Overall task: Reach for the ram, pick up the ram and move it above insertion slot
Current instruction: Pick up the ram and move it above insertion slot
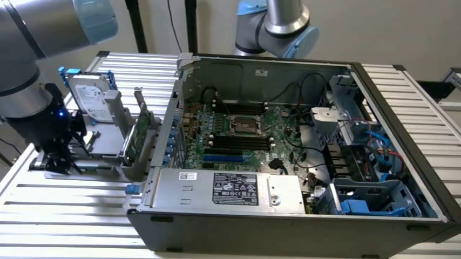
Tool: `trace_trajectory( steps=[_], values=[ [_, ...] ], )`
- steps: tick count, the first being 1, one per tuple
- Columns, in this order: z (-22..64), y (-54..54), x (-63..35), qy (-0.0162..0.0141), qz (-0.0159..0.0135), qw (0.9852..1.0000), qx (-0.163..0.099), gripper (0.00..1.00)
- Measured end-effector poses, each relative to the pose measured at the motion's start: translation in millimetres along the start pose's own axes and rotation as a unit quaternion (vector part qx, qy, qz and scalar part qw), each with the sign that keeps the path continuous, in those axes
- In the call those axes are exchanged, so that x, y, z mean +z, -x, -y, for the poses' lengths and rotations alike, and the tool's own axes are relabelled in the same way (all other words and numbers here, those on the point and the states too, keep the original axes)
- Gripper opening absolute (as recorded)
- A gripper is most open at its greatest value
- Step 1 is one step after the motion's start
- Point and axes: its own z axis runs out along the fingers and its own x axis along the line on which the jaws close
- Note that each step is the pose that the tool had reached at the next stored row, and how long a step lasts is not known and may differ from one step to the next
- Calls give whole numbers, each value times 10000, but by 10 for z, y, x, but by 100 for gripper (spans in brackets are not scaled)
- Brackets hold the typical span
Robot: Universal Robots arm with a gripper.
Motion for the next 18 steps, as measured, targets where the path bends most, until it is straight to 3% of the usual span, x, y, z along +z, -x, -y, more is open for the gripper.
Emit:
trace_trajectory(
  steps=[5,14,18],
  values=[
    [-1,21,86,14,0,10000,2,48],
    [-1,66,204,94,-1,10000,6,48],
    [2,63,260,99,2,10000,6,48]
  ],
)
